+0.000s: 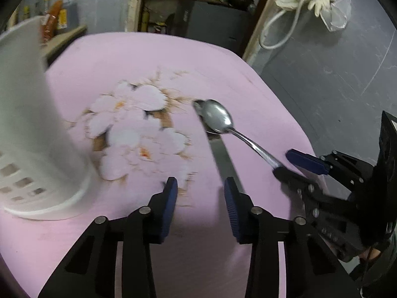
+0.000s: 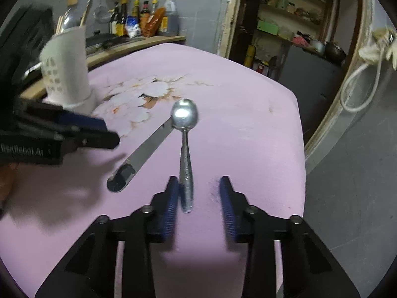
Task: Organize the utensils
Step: 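Grasp the silver knife handle with left tool while right tool grasps the silver spoon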
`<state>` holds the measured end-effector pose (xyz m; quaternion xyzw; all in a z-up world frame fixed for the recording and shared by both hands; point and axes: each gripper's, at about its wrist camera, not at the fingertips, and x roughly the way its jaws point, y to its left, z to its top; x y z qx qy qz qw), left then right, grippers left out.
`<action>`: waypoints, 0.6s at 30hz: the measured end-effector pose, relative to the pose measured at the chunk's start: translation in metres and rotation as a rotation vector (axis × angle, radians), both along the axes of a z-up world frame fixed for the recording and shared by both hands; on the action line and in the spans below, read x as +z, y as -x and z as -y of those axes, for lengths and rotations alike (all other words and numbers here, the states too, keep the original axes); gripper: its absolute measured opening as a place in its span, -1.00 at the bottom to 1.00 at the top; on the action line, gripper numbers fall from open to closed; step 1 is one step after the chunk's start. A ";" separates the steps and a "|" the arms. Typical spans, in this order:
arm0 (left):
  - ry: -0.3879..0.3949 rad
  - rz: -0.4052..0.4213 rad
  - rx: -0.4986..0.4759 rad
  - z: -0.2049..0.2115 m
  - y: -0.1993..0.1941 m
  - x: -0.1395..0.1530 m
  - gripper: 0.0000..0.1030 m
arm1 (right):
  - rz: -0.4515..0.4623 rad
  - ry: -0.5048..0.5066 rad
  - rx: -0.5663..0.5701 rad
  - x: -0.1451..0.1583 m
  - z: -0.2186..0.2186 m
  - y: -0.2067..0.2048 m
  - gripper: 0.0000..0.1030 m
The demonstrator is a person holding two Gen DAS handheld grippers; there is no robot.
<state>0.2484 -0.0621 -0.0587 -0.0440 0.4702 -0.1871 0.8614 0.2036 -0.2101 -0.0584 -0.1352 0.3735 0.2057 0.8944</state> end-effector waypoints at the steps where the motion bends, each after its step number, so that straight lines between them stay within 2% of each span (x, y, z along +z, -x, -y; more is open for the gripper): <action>1: 0.004 -0.014 -0.011 0.003 -0.003 -0.002 -0.37 | -0.005 -0.019 -0.006 0.001 0.004 -0.001 -0.63; 4: -0.014 -0.025 -0.035 0.013 -0.010 -0.003 -0.37 | -0.012 -0.052 -0.019 0.003 0.011 -0.003 -0.75; 10: -0.099 -0.015 -0.042 0.031 -0.015 -0.003 -0.40 | 0.012 -0.044 -0.060 0.003 0.012 0.000 -0.77; 13: -0.129 -0.001 -0.047 0.033 -0.015 -0.003 -0.63 | 0.004 -0.075 -0.097 0.002 0.022 0.001 -0.79; 18: -0.133 -0.004 -0.034 0.027 -0.013 -0.005 -0.69 | -0.009 -0.112 -0.137 0.002 0.034 0.004 -0.81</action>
